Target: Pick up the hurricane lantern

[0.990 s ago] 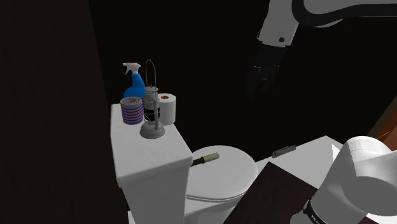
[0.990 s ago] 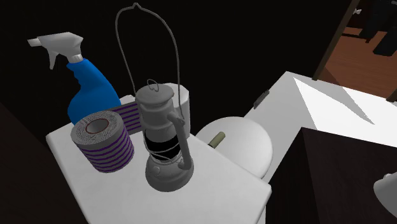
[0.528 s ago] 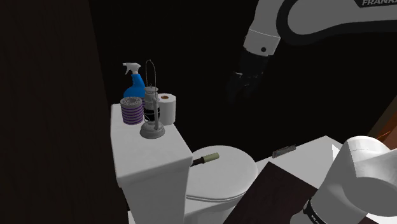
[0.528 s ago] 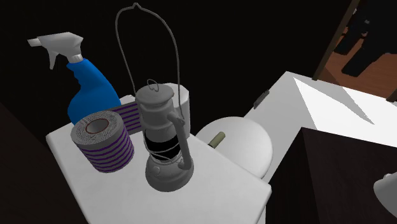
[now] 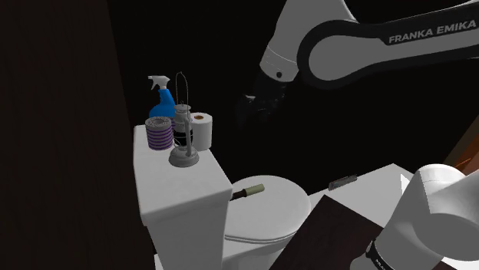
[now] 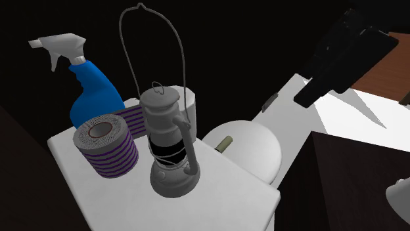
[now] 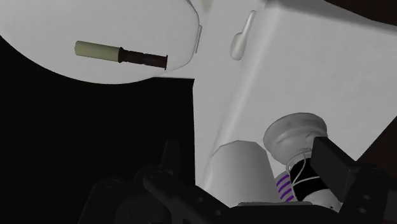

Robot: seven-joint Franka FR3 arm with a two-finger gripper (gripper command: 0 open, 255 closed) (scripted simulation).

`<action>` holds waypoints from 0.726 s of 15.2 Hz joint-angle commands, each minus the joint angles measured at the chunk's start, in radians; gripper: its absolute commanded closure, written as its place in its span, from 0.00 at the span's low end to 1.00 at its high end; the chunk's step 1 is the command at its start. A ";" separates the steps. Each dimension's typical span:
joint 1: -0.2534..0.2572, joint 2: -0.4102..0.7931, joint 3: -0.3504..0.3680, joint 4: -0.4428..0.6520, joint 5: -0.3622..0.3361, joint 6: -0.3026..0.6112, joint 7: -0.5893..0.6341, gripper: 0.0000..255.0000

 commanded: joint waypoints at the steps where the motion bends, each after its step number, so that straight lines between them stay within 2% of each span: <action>1: -0.012 0.058 0.045 0.021 -0.022 0.084 0.055 0.00; 6: -0.073 0.197 0.162 0.089 -0.133 0.256 0.211 0.00; 9: -0.129 0.288 0.243 0.151 -0.250 0.335 0.338 0.00; 11: -0.173 0.353 0.302 0.203 -0.356 0.372 0.439 0.00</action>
